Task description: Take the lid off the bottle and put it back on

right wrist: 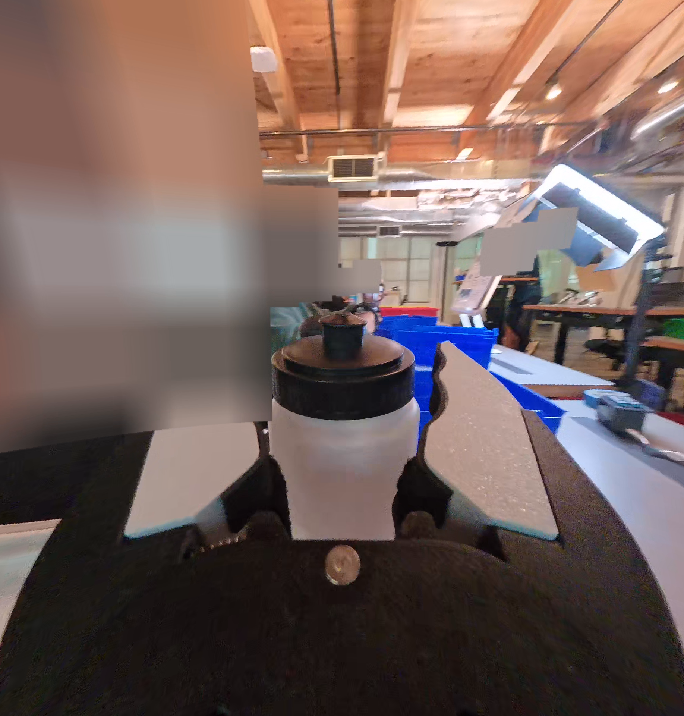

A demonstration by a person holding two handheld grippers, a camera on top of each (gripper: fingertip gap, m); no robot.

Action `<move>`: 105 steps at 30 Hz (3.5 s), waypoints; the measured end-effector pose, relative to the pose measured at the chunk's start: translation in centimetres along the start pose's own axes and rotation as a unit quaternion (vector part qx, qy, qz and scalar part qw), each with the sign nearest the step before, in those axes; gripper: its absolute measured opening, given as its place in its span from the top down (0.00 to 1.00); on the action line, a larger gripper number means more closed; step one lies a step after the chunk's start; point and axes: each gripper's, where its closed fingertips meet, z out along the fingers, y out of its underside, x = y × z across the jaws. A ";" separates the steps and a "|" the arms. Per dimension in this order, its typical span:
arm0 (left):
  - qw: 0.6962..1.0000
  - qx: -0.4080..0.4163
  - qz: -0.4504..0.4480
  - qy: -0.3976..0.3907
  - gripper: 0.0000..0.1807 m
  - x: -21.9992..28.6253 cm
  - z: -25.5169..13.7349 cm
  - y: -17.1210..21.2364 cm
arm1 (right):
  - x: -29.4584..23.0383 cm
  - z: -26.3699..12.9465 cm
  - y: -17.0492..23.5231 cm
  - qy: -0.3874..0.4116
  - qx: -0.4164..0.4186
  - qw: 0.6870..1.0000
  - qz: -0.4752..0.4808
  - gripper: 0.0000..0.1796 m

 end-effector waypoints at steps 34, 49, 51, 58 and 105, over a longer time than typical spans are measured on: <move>0.985 -0.043 0.102 -0.136 0.52 -2.4 0.4 1.1 | 1.1 0.5 2.9 0.069 -0.137 0.981 -0.116 0.56; 0.986 -0.054 0.052 -0.146 0.52 -2.6 0.5 1.6 | 1.5 -0.2 0.8 0.057 -0.079 0.993 -0.066 0.42; 0.983 -0.054 0.049 -0.170 0.52 -3.0 0.4 1.7 | 1.6 -0.2 1.0 0.093 -0.095 0.987 -0.088 0.45; 0.983 -0.055 0.068 -0.160 0.52 -2.7 0.3 1.7 | 1.8 0.3 3.4 0.096 -0.171 0.979 -0.059 0.54; 0.987 0.032 -0.017 -0.159 0.41 -4.3 -2.4 0.8 | 17.5 -45.0 4.5 0.664 -0.440 0.595 0.106 0.67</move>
